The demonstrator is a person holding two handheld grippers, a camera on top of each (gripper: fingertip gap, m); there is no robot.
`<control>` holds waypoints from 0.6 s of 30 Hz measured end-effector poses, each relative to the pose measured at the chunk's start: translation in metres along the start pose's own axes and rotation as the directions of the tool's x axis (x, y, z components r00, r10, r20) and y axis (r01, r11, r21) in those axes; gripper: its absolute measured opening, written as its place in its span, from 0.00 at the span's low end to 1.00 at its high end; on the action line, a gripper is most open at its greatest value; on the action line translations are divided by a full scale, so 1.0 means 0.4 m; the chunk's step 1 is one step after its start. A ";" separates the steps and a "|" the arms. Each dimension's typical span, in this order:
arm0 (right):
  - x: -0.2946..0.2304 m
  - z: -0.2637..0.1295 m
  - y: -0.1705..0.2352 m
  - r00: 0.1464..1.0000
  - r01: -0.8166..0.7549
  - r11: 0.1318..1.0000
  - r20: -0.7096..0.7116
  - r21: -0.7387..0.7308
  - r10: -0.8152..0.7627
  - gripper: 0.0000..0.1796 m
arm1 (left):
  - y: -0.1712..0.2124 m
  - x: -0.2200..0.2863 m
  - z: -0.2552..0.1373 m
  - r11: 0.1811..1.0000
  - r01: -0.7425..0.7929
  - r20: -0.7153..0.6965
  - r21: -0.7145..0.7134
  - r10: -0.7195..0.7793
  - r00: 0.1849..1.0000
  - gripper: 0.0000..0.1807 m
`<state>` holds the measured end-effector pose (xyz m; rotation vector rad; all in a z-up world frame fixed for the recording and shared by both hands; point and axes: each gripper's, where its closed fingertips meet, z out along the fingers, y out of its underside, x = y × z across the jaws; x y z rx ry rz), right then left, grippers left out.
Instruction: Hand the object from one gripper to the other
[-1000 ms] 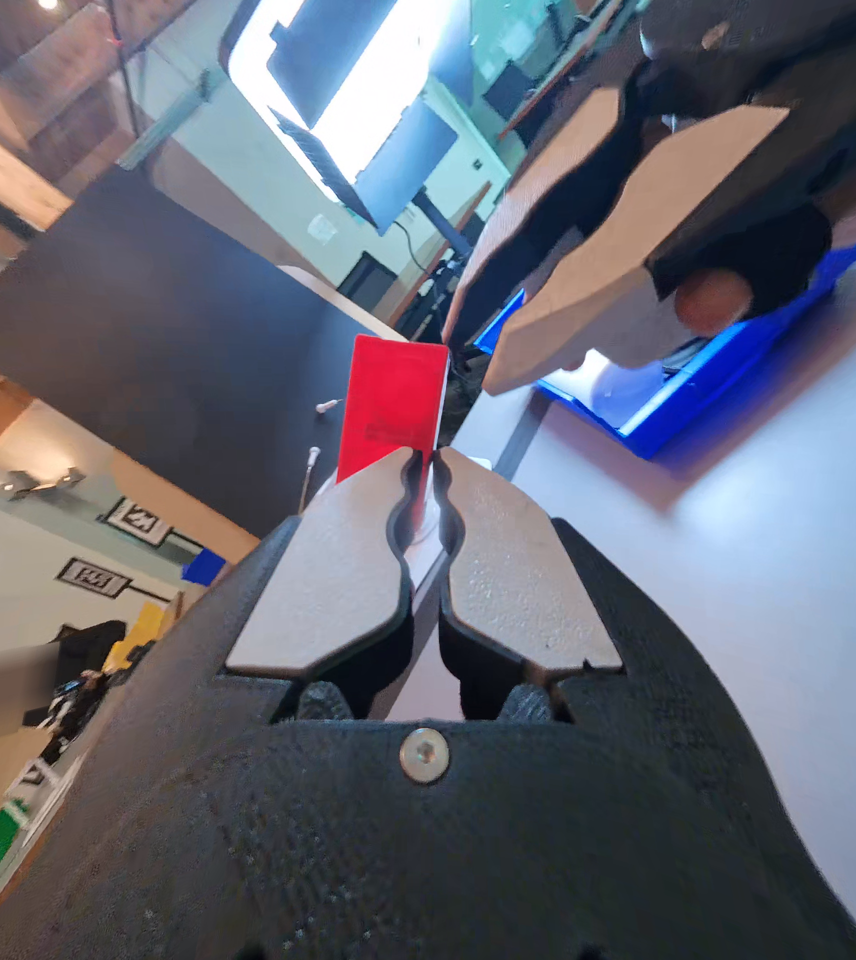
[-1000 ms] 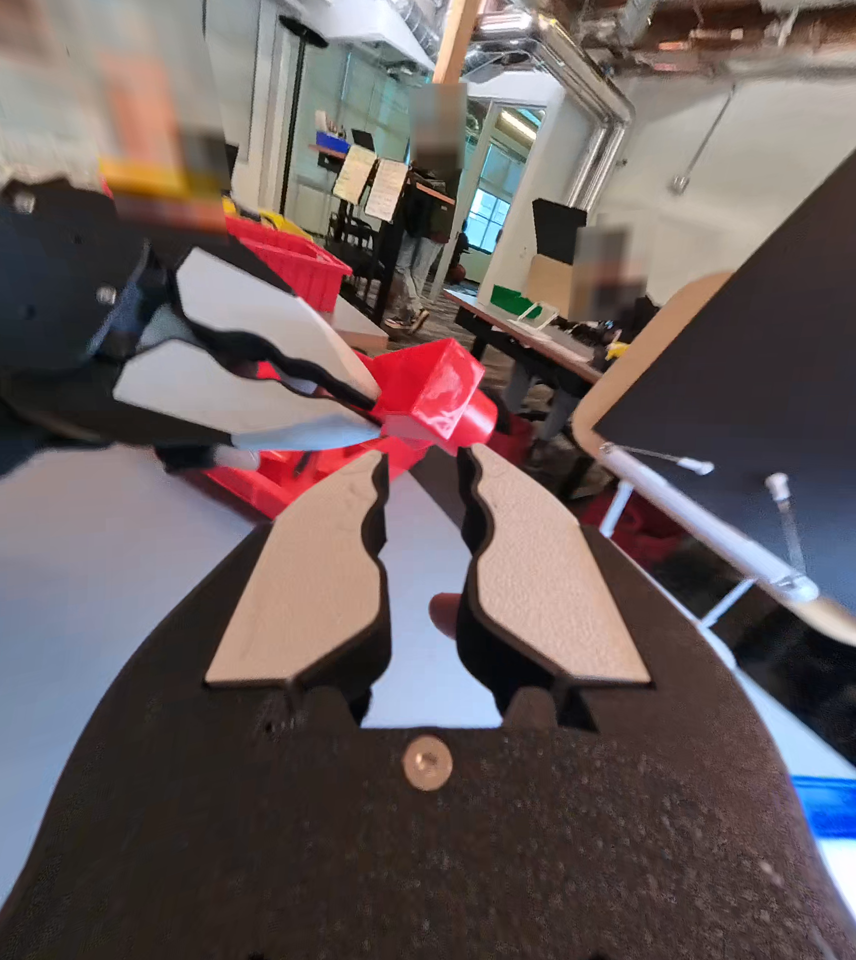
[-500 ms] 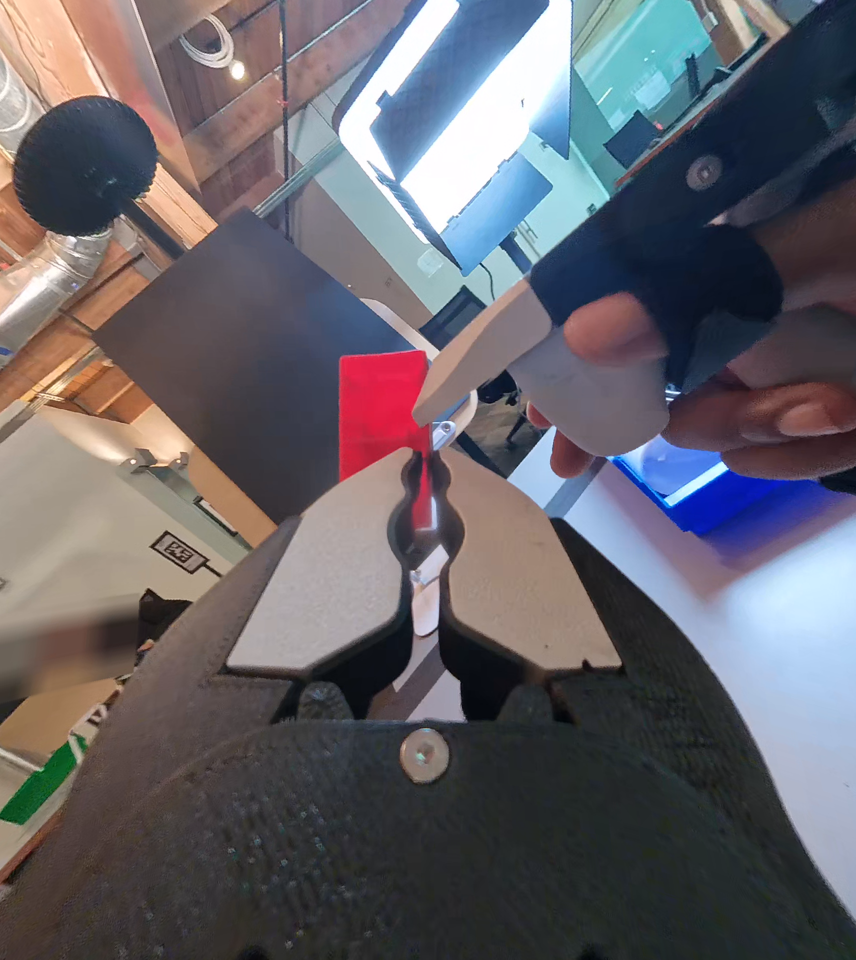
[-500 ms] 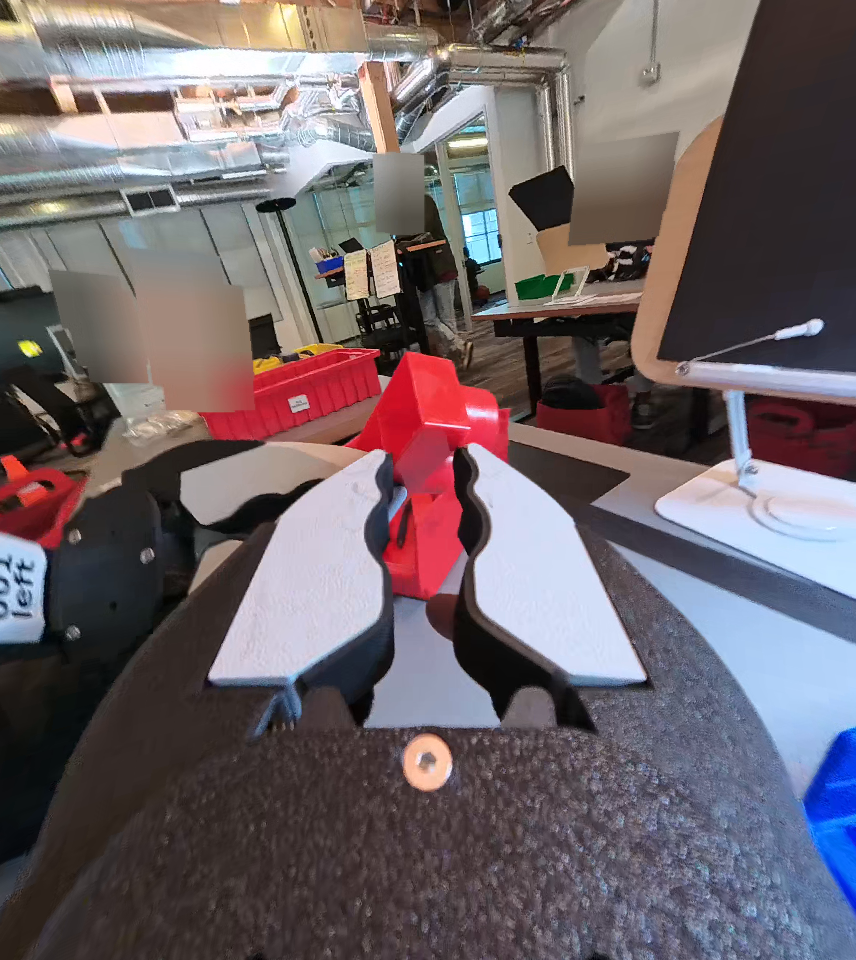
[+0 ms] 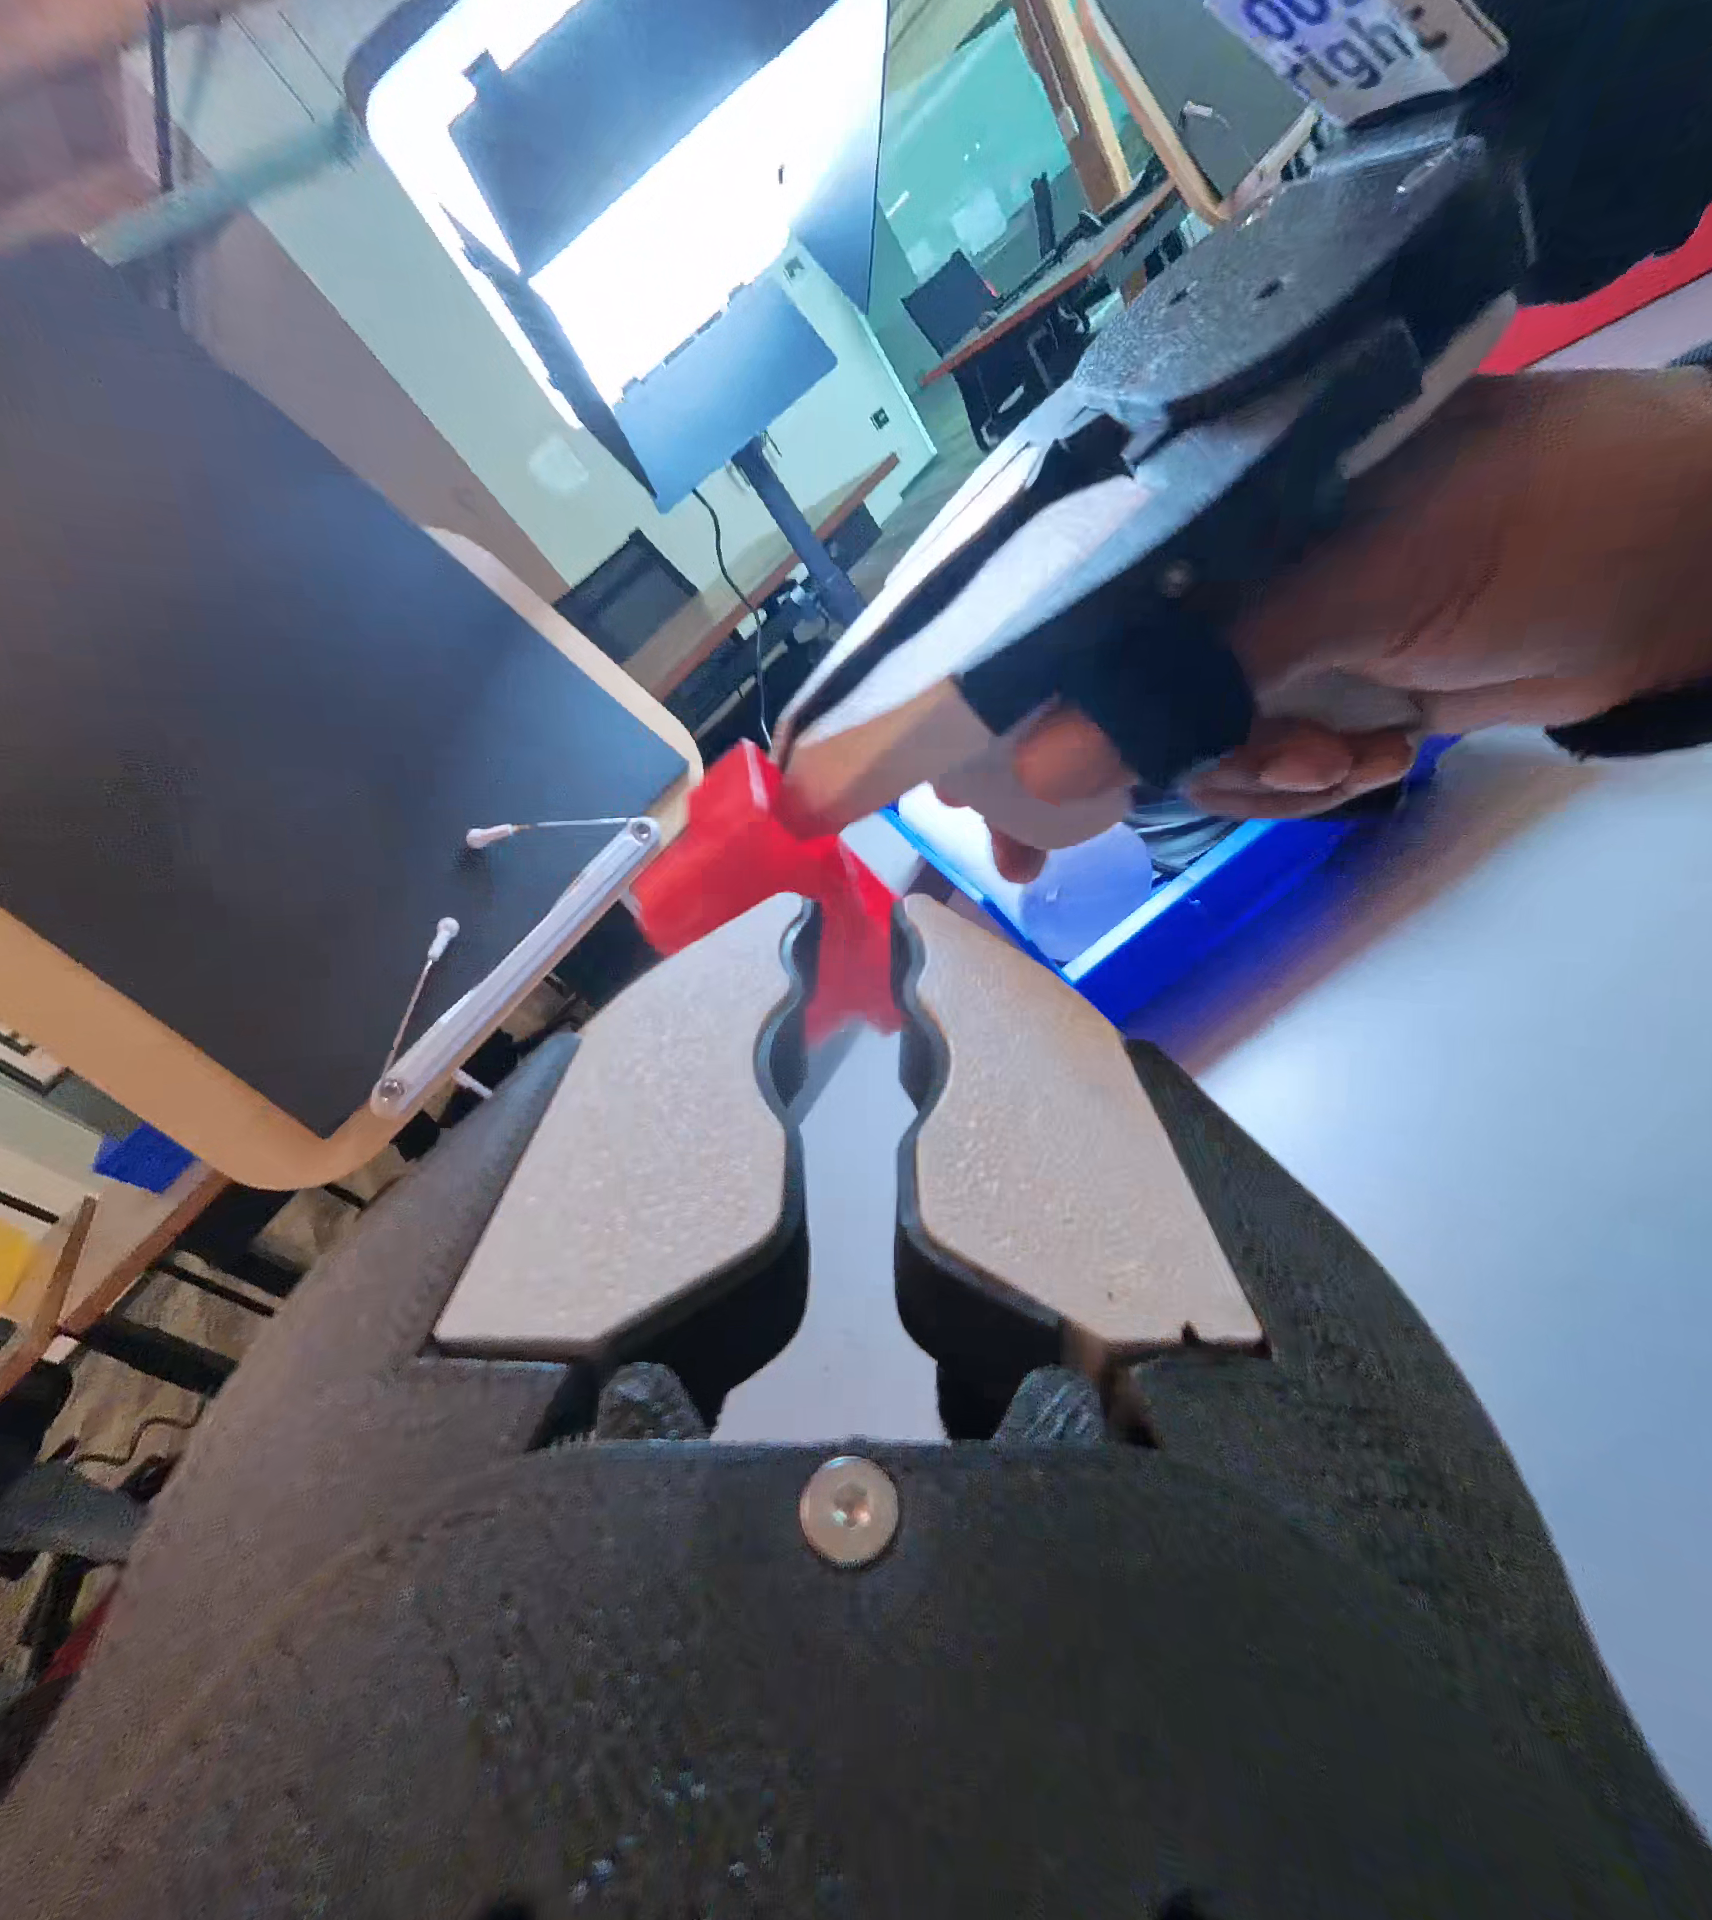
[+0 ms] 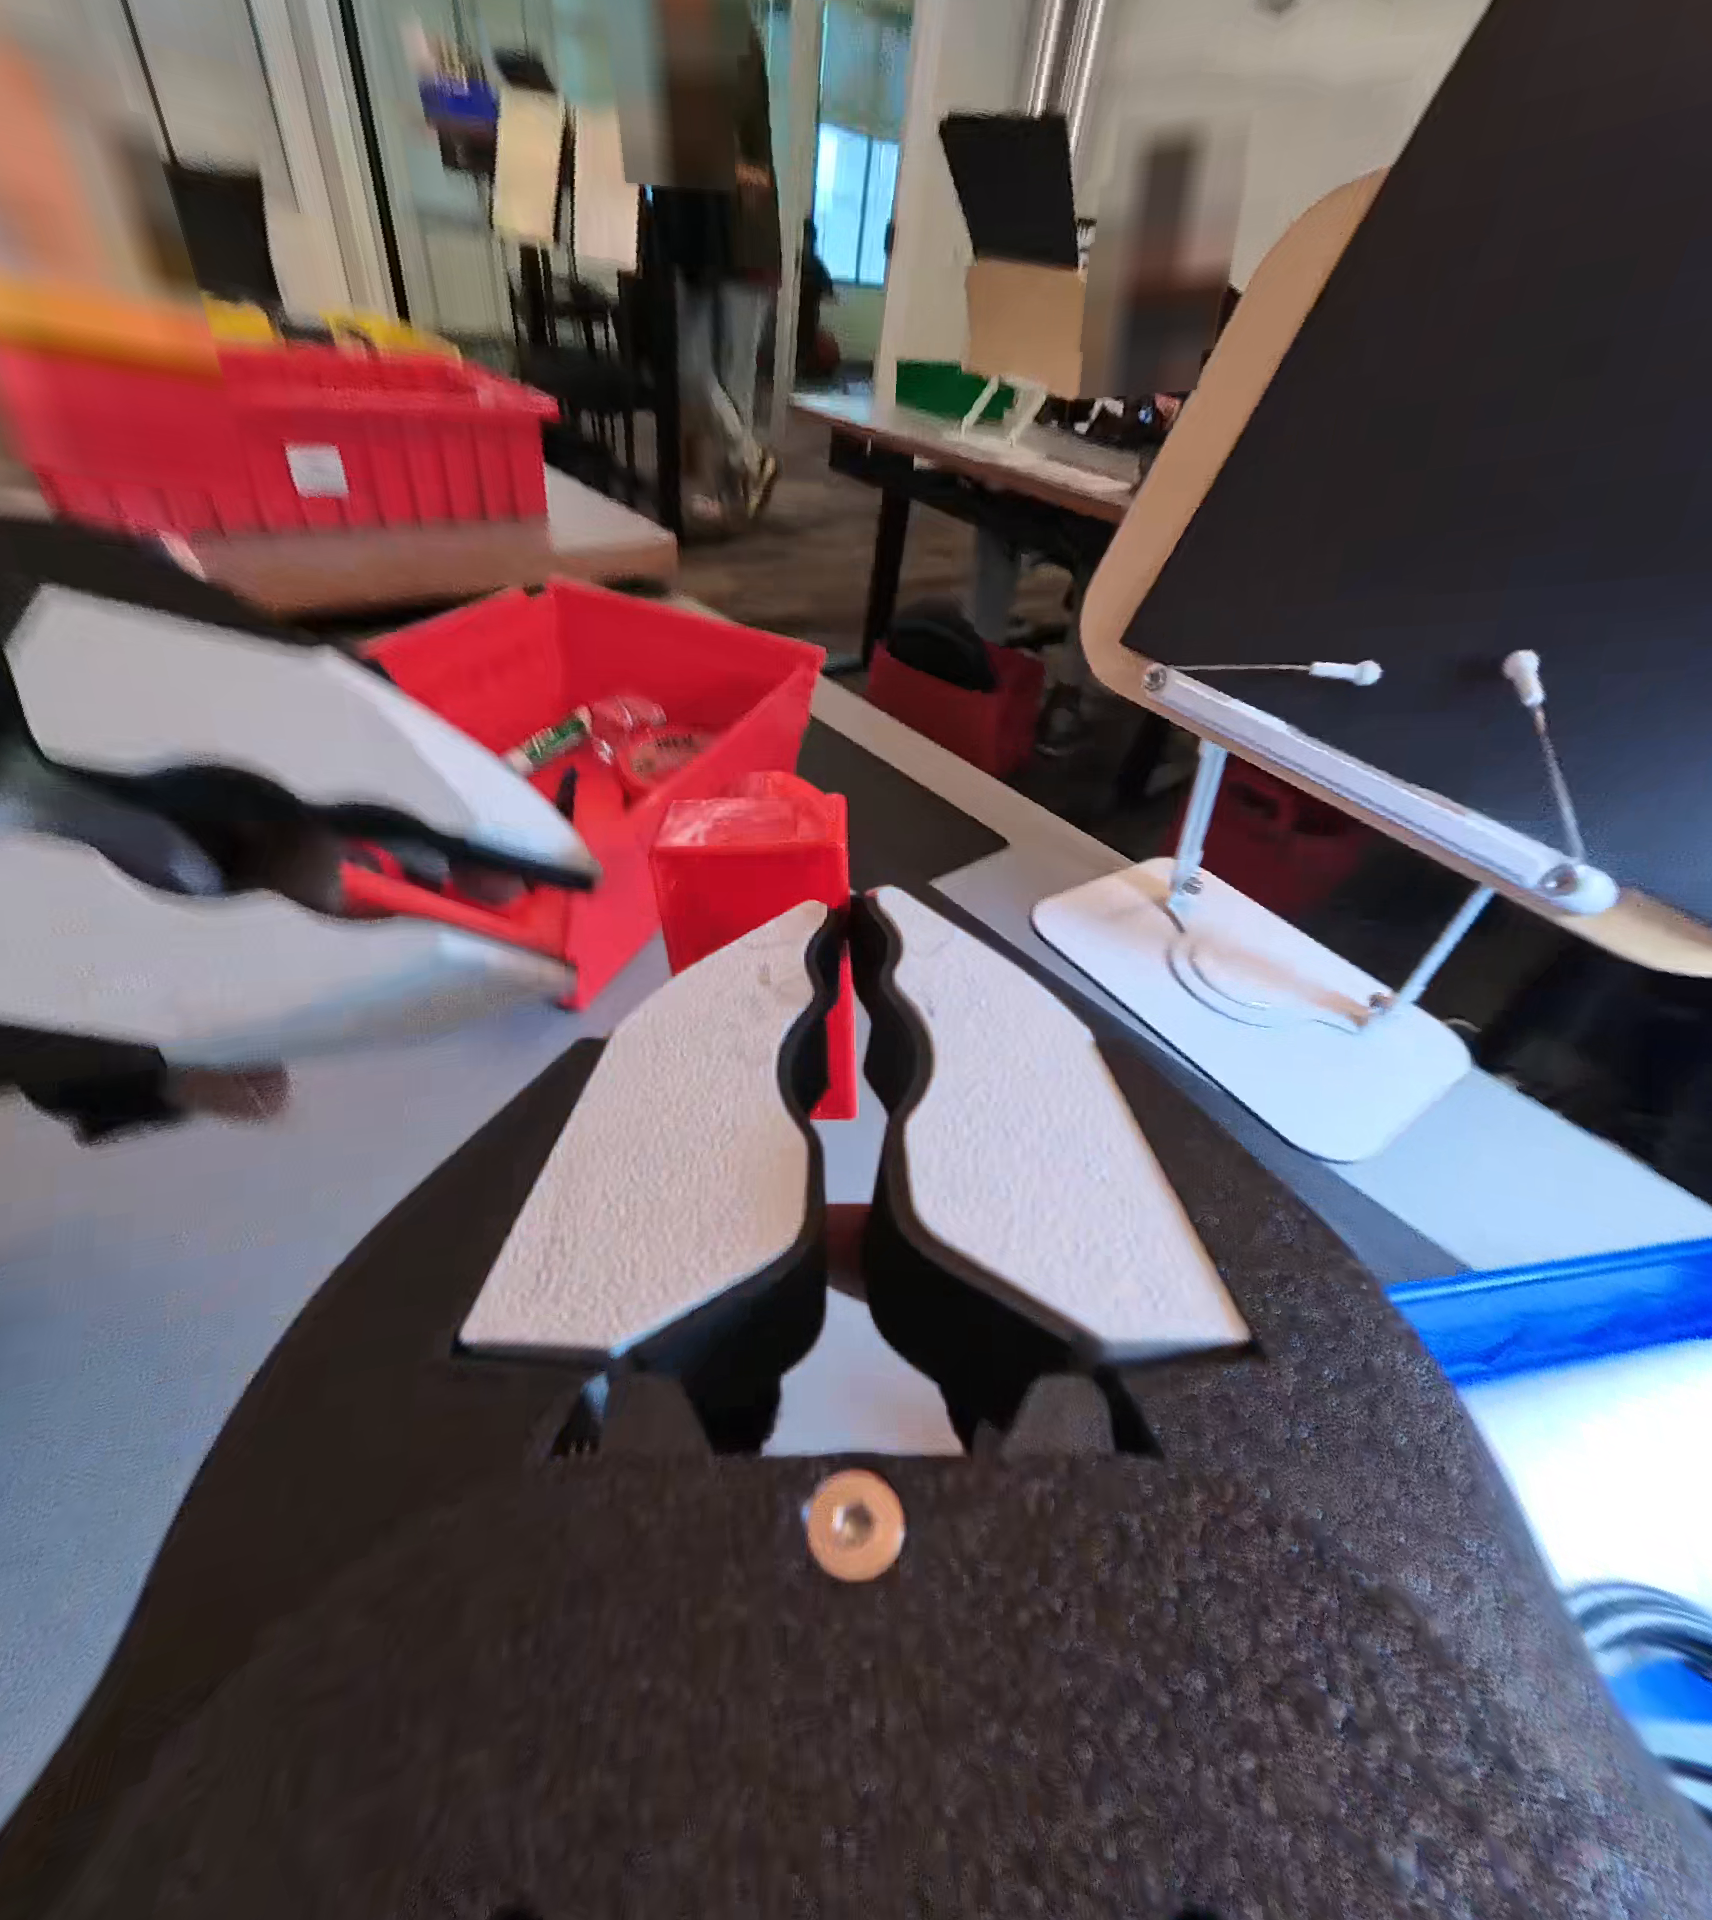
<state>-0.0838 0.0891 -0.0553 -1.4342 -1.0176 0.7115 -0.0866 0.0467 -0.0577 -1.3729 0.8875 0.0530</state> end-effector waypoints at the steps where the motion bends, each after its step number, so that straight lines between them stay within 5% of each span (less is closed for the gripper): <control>1: 0.002 0.000 0.005 0.999 0.043 0.999 -0.009 -0.014 -0.043 0.01 | 0.002 -0.015 -0.006 1.000 -0.009 0.013 -0.011 0.010 1.000 0.07; 10: -0.040 0.029 0.060 0.905 0.387 0.897 -0.098 -0.212 -0.414 0.01 | 0.064 -0.019 -0.001 0.983 0.054 -0.025 -0.178 -0.060 0.998 0.09; 18: -0.036 0.034 0.056 0.936 0.256 0.947 -0.193 -0.195 -0.293 0.00 | 0.080 -0.011 0.008 0.970 0.089 0.001 -0.228 -0.091 0.996 0.11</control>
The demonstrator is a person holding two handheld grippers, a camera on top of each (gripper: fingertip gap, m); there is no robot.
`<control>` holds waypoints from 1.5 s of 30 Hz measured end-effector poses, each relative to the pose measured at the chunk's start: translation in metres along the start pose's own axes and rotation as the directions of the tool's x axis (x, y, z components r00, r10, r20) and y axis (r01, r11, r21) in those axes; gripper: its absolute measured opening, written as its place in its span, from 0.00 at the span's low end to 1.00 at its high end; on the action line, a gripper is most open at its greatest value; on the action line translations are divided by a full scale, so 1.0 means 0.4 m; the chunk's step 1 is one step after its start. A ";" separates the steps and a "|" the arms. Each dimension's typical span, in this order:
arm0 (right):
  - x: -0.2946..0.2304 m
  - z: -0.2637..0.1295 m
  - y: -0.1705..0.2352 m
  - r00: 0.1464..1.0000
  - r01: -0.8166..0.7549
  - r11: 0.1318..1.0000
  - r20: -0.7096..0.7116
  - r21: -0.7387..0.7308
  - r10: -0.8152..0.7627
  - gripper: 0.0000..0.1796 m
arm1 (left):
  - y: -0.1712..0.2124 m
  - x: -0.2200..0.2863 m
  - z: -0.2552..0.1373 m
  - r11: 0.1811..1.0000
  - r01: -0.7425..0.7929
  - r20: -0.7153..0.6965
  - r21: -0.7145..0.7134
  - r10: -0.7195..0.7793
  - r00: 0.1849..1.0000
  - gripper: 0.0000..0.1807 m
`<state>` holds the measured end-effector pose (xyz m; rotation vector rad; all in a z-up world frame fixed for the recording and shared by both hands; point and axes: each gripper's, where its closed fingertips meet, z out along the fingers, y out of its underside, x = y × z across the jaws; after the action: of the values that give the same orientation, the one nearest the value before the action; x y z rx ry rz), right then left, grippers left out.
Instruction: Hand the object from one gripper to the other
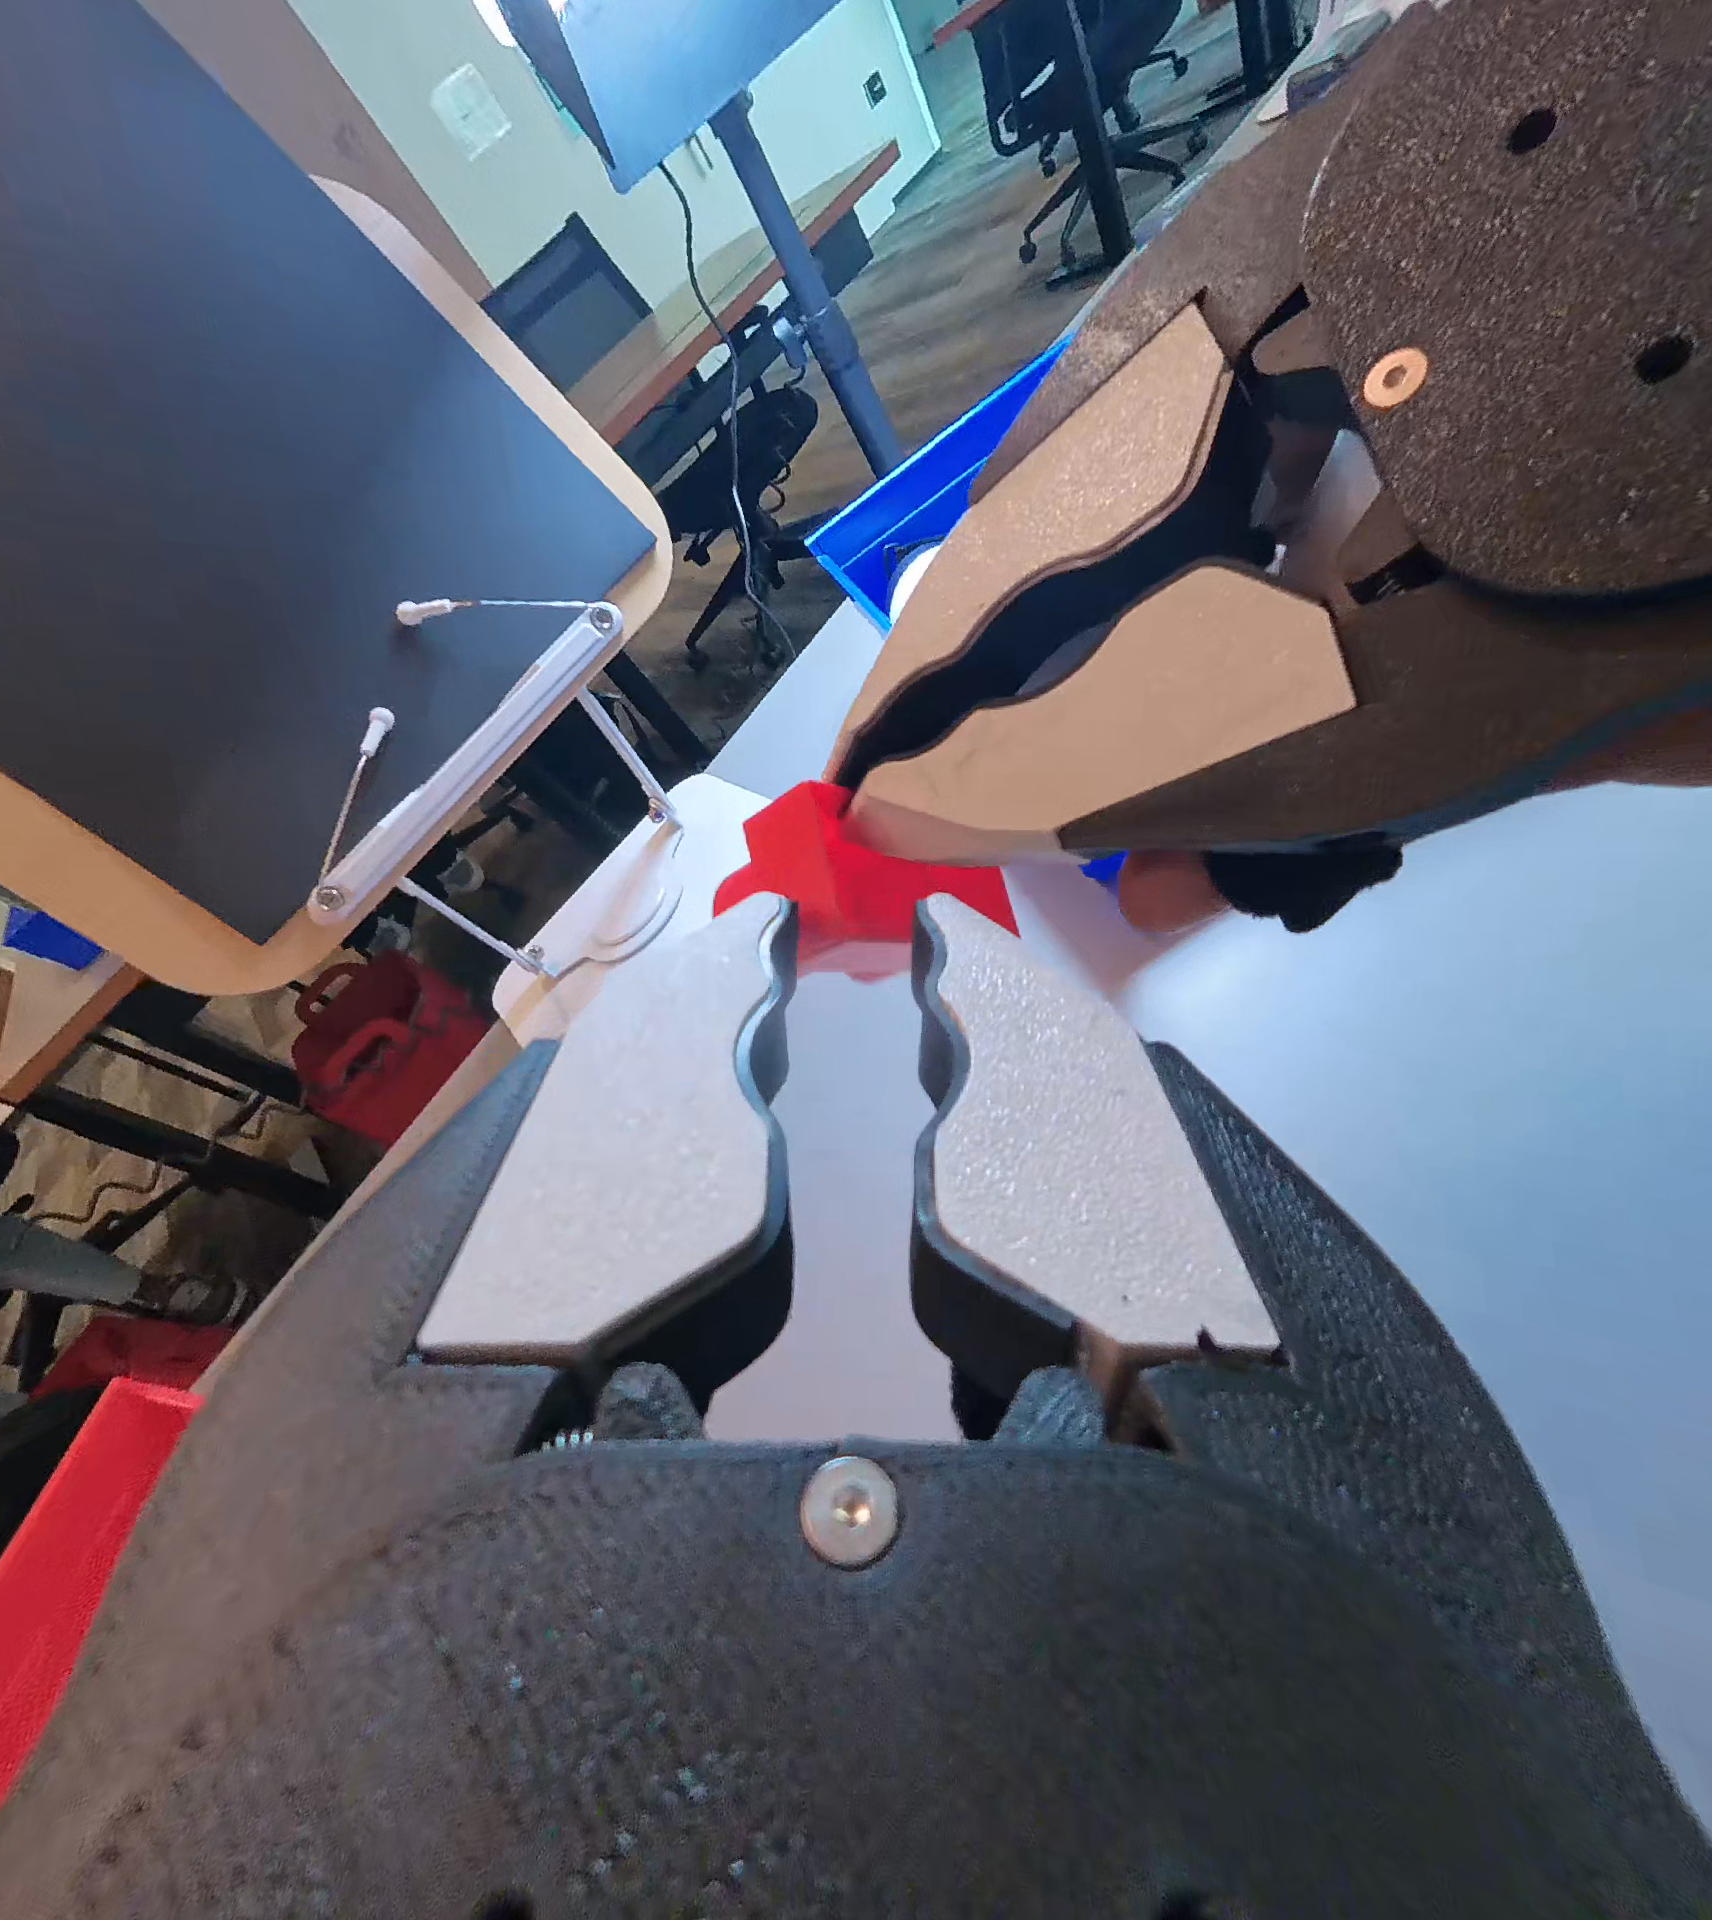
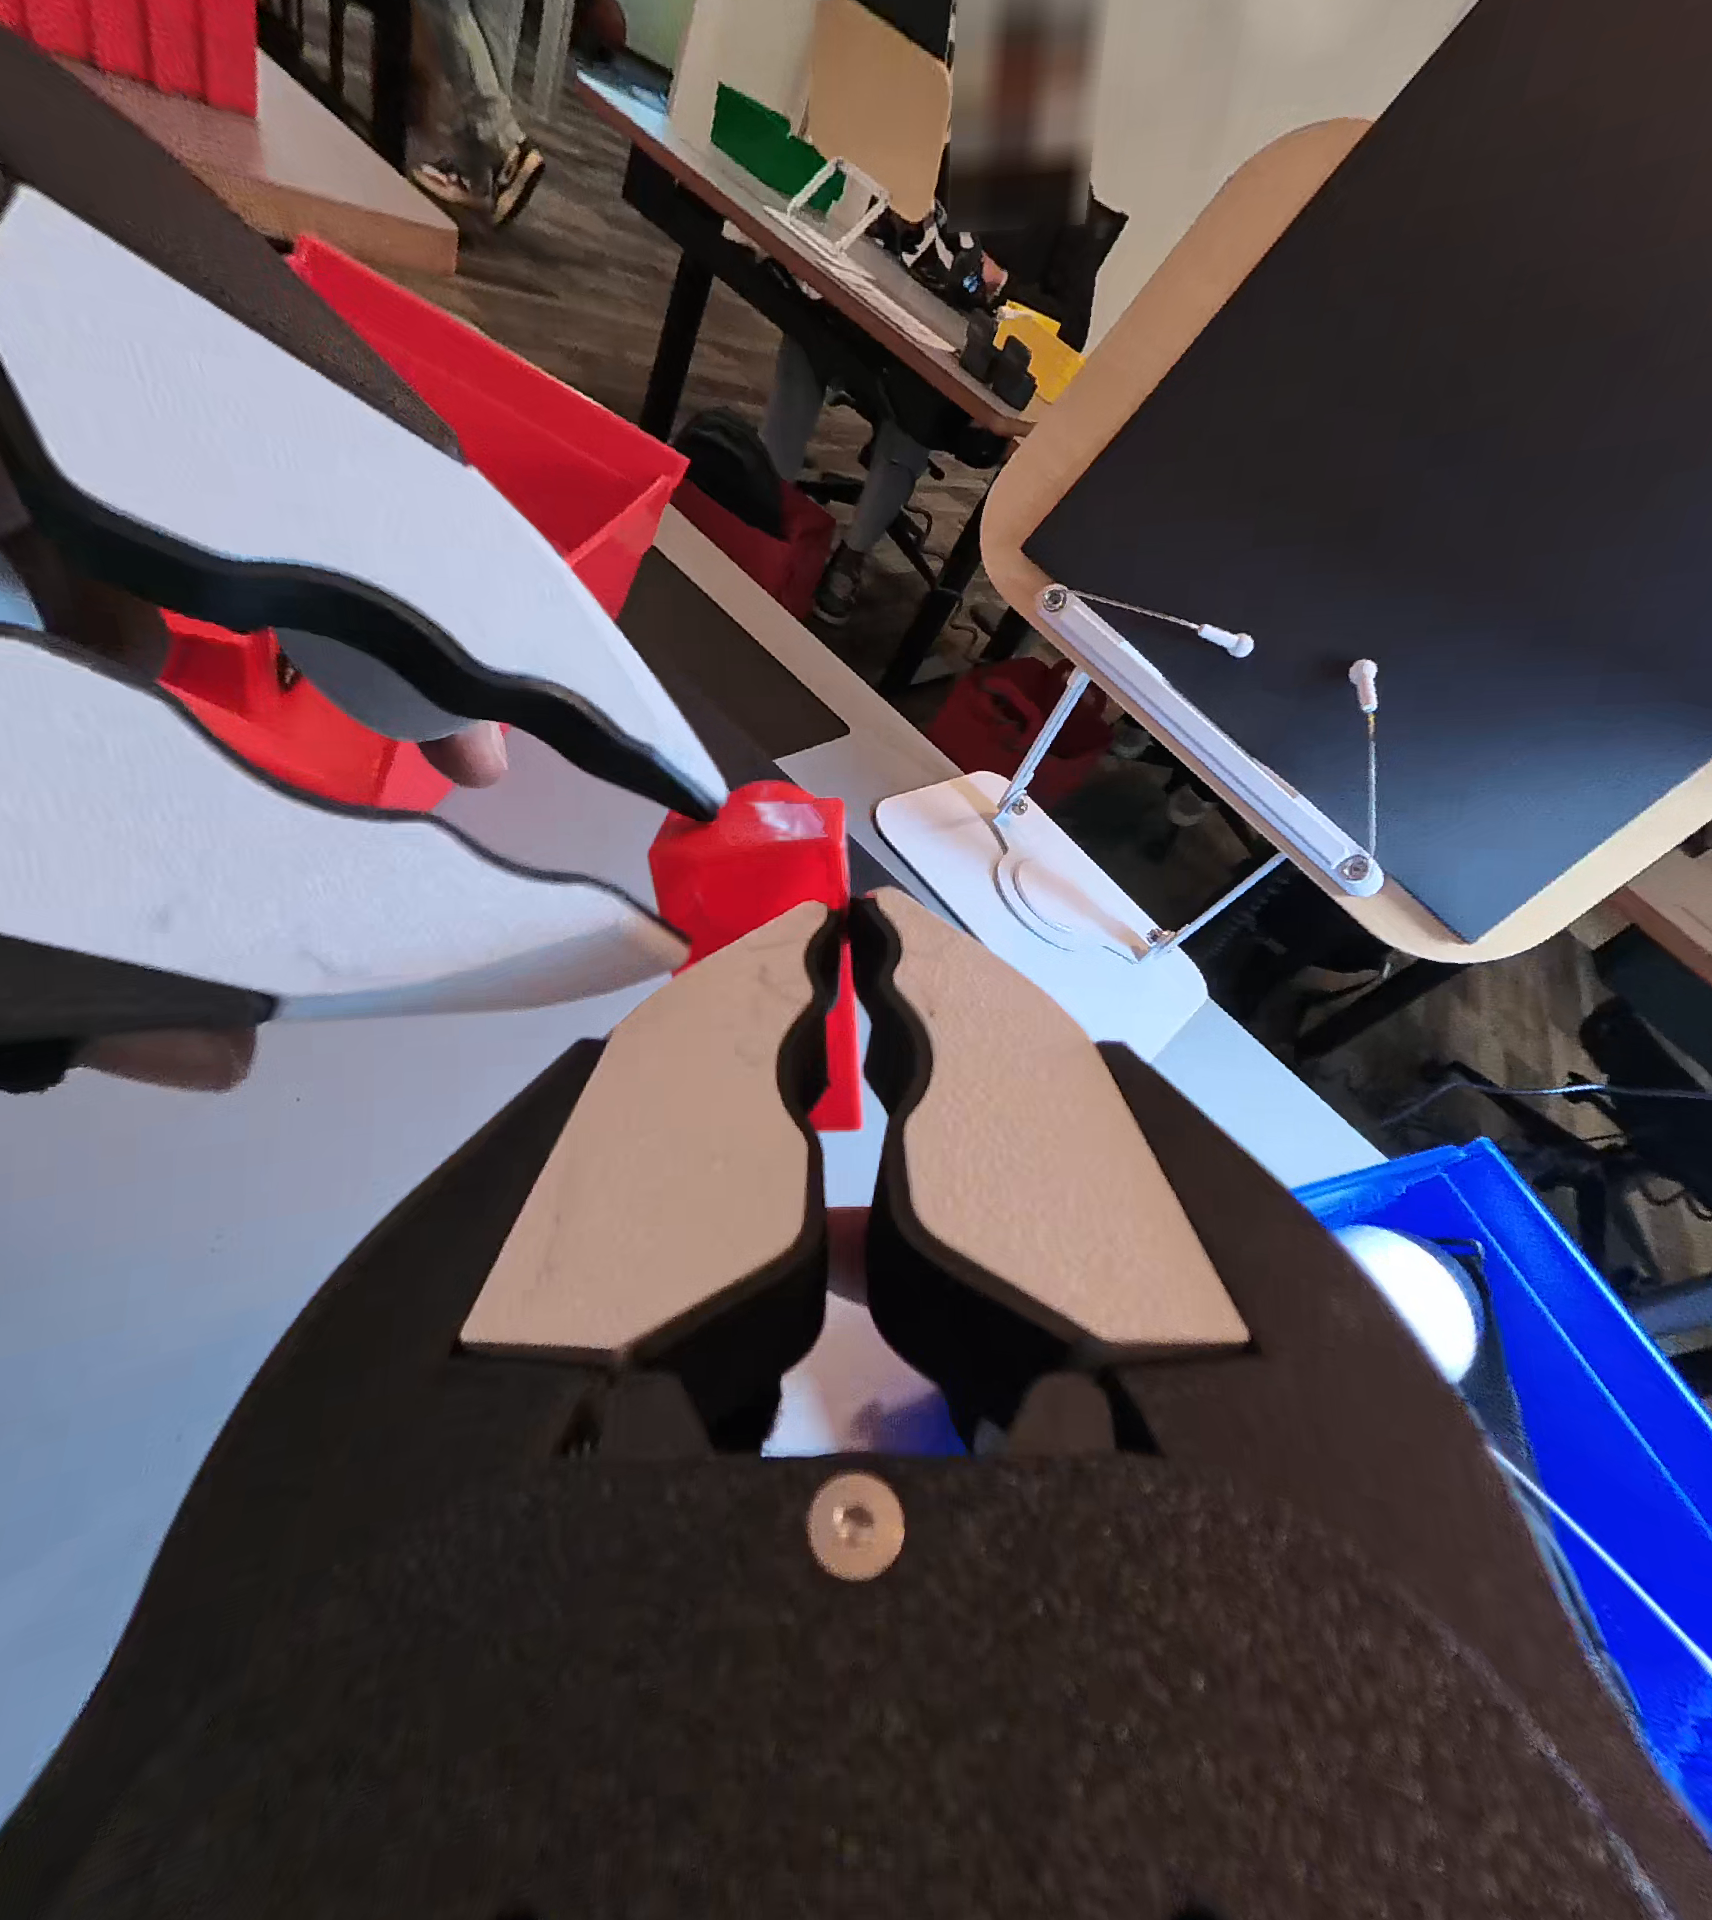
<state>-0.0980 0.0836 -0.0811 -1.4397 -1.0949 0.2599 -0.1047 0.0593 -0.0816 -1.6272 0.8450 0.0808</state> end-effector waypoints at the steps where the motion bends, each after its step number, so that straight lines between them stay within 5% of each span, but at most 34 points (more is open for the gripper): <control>1: -0.004 0.001 -0.001 1.000 -0.002 1.000 0.003 0.011 0.002 0.01 | 0.001 -0.013 0.002 1.000 0.006 0.038 0.002 -0.007 0.999 0.11; 7: -0.041 0.007 -0.007 0.997 -0.025 0.999 0.077 0.038 0.022 0.02 | 0.018 -0.042 0.004 0.999 -0.032 0.088 -0.006 0.033 0.996 0.04; 13: -0.056 -0.003 -0.013 0.929 0.356 0.927 0.058 0.118 -0.364 0.11 | 0.037 -0.018 -0.001 0.976 -0.208 0.001 -0.061 0.209 0.978 0.02; 17: -0.080 -0.005 0.001 0.859 0.495 0.856 0.067 0.148 -0.508 0.06 | 0.043 0.009 -0.005 0.945 -0.323 -0.057 -0.061 0.320 0.946 0.01; 28: -0.021 0.012 -0.006 0.991 0.135 0.987 -0.030 0.092 -0.133 0.04 | 0.032 -0.040 0.010 0.984 0.178 -0.020 -0.022 -0.179 0.984 0.10; 37: 0.005 0.003 -0.021 0.989 0.093 0.987 -0.130 0.131 -0.076 0.04 | 0.033 -0.026 0.024 0.911 0.413 -0.107 0.001 -0.410 0.906 0.11; 41: -0.026 0.009 -0.017 0.989 0.133 0.984 -0.077 0.116 -0.125 0.05 | 0.051 -0.036 0.031 0.934 0.356 -0.081 -0.005 -0.355 0.931 0.02; 45: -0.057 0.019 0.007 0.949 0.314 0.947 -0.003 0.069 -0.314 0.09 | 0.072 -0.036 0.023 0.991 0.095 -0.032 -0.092 -0.098 0.995 0.01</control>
<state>-0.1140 0.0726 -0.0952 -1.1833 -1.2906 0.0743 -0.1278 0.0746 -0.1009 -1.7567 0.7987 0.0222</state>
